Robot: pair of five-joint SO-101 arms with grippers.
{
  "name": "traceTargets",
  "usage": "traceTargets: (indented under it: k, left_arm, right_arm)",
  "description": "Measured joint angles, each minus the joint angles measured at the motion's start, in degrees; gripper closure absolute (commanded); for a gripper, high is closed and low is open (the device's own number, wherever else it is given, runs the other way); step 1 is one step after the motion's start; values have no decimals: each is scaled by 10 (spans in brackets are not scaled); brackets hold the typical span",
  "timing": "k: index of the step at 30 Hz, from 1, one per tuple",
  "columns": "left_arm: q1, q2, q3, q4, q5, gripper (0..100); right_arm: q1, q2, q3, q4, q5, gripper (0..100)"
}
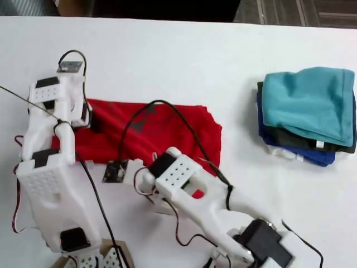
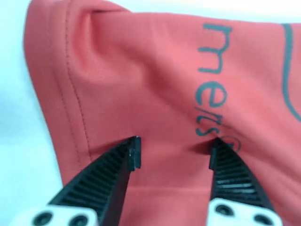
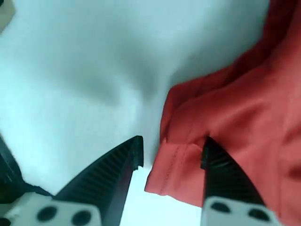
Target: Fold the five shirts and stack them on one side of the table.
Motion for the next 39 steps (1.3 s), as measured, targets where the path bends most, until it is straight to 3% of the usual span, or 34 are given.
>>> traceTargets:
  k: [5,11,15,20,28,34,39]
  left_arm:
    - [0,0,0,0,0,752]
    - [0,0,0,0,0,752]
    - [0,0,0,0,0,752]
    - [0,0,0,0,0,752]
    - [0,0,0,0,0,752]
    - [0,0,0,0,0,752]
    - [0,0,0,0,0,752]
  right_arm:
    - [0,51,1,-40,-4,783]
    - [-4,115,-1,-64,-5,651]
    - [-6,142,-6,-64,-5,646]
    - [4,155,-26,-64,-5,729]
    - [98,165,-78,-71,1,763]
    - [128,168,-90,-84,23,990]
    - [149,172,-91,-85,23,977]
